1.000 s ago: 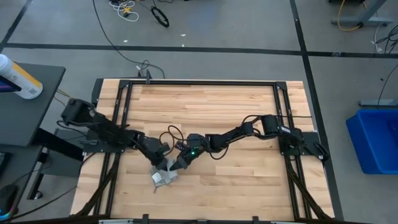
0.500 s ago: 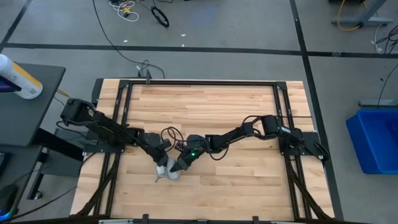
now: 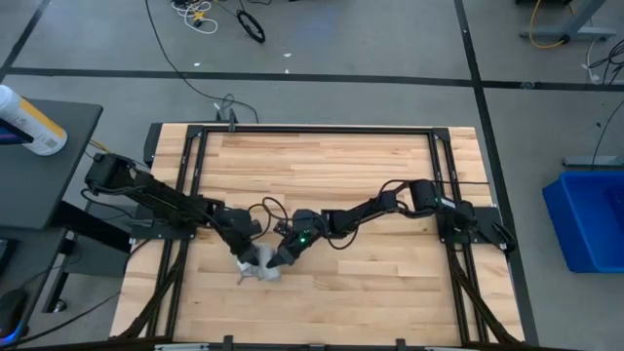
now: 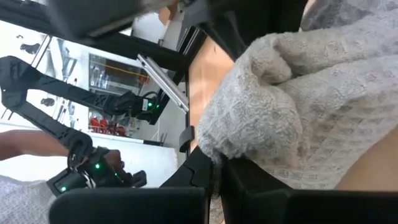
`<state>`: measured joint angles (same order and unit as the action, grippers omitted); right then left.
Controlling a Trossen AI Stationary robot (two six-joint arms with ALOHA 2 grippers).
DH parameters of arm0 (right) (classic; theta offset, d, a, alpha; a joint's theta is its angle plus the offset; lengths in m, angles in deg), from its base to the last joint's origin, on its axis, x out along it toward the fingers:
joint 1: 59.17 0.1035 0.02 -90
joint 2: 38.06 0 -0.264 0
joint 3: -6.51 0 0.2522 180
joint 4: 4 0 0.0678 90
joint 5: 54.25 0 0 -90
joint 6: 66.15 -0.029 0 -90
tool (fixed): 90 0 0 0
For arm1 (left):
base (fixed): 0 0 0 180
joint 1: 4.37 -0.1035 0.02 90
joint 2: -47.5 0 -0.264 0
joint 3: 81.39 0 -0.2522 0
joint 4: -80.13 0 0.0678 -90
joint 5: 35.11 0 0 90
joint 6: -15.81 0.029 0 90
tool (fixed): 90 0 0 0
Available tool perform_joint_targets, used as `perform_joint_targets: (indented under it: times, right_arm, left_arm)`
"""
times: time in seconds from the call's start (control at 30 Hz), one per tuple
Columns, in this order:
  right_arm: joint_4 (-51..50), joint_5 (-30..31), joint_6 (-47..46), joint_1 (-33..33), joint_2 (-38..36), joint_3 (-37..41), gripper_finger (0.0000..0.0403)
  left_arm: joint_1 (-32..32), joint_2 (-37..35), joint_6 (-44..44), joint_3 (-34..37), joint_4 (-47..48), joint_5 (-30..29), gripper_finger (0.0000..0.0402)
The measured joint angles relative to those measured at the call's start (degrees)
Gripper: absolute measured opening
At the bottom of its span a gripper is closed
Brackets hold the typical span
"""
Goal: Fold microfiber towels
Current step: Fold the gray microfiber towel
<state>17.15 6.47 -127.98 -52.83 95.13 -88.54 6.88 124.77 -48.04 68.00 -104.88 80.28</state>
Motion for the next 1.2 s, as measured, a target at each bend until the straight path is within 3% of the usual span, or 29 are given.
perform_joint_targets:
  times: [0.27, 0.5, 0.73, 0.93, 1.2]
  right_arm:
    - [0.09, -2.46, 0.39, -1.39, 0.0, 0.0, 0.001]
    - [0.15, -2.5, 0.39, -1.4, 0.0, 0.0, 0.001]
    - [0.13, -2.47, 0.81, -1.91, 0.0, 0.04, 0.001]
    - [-4.57, -1.25, -1.13, -3.89, 0.0, -0.01, 0.001]
    - [-20.38, -3.05, 7.01, -4.78, 2.32, -16.05, 0.001]
  left_arm:
    - [-0.01, -3.85, 1.84, -0.02, 0.16, 0.51, 0.0]
    - [1.58, -14.45, 3.12, -0.02, 0.05, 1.08, 0.0]
    - [3.03, -28.13, 1.38, 0.0, 0.57, -5.23, 0.0]
    - [3.02, -33.7, 0.21, -0.02, 4.28, -9.34, 0.0]
    - [3.03, -33.94, 1.15, -0.02, 5.59, -9.75, 0.0]
